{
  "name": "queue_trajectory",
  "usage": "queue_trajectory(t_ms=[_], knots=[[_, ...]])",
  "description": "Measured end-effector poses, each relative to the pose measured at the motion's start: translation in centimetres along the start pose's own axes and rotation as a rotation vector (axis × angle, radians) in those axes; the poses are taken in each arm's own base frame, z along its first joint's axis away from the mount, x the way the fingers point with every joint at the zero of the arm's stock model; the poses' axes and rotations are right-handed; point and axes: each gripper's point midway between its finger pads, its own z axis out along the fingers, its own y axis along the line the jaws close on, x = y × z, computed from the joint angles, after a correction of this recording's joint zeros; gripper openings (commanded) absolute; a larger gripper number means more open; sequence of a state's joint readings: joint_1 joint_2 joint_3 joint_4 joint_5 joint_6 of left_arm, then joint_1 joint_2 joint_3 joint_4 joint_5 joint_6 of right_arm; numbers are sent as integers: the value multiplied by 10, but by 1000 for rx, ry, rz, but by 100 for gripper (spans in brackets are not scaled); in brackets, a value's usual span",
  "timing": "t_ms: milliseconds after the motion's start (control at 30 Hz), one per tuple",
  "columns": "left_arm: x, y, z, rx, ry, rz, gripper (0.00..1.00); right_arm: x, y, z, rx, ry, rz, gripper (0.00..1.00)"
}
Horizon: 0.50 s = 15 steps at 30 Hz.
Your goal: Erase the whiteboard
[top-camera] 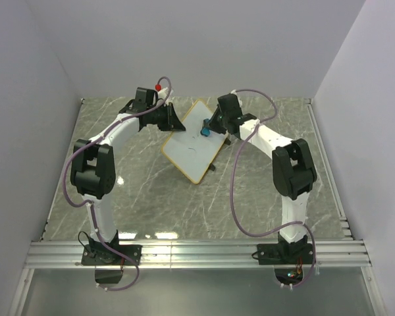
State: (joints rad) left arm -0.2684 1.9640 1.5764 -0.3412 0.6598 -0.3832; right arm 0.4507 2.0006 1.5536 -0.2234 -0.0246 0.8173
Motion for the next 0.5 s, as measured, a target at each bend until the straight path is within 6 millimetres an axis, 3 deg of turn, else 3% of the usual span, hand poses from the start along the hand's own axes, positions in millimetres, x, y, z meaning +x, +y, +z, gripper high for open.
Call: queue_trajectory(t_ms=[267,333,367,500], knots=[[0,0,-1,-3,0,-5,0,4,0,-2,-26,-36,33,0],[0,0,-1,-3,0,-4,0,15,-1,-7,-51,-45,44,0],[0,0,-1,-3,0,-4,0,32,-6,-12,-50,-26,52,0],[0,0,-1,-4,-1,0,0,66,1,-27,-107,-12,30,0]])
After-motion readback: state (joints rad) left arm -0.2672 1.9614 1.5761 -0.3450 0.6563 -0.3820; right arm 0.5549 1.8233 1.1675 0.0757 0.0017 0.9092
